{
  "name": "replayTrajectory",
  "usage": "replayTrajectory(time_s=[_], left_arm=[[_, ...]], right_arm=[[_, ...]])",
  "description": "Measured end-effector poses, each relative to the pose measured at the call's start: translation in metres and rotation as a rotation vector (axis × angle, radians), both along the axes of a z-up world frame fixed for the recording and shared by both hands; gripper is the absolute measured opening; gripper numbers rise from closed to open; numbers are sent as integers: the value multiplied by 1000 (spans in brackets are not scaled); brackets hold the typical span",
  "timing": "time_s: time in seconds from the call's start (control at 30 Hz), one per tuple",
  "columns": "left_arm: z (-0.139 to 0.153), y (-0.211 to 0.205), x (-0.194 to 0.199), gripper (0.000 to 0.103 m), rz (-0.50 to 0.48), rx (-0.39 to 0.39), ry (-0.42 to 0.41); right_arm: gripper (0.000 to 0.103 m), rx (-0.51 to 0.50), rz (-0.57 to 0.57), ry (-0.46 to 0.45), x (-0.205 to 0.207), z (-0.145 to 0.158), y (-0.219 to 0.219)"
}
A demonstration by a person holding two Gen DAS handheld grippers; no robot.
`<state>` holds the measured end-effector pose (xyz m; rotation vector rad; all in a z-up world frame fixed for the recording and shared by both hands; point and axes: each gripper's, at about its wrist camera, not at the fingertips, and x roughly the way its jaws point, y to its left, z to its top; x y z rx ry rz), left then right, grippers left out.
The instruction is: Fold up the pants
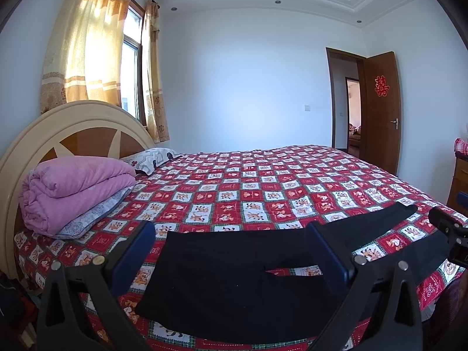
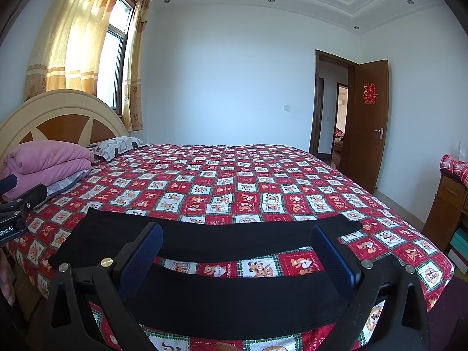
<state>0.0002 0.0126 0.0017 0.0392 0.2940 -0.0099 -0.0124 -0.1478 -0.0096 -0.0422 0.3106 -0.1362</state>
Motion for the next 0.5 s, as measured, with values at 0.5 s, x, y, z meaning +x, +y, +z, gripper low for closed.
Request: replayTrajectory(time_s=[0.5], left_arm=[[0,5,1,103,3,-1,1]], right_arm=[[102,-1,1,4,0,-2,1]])
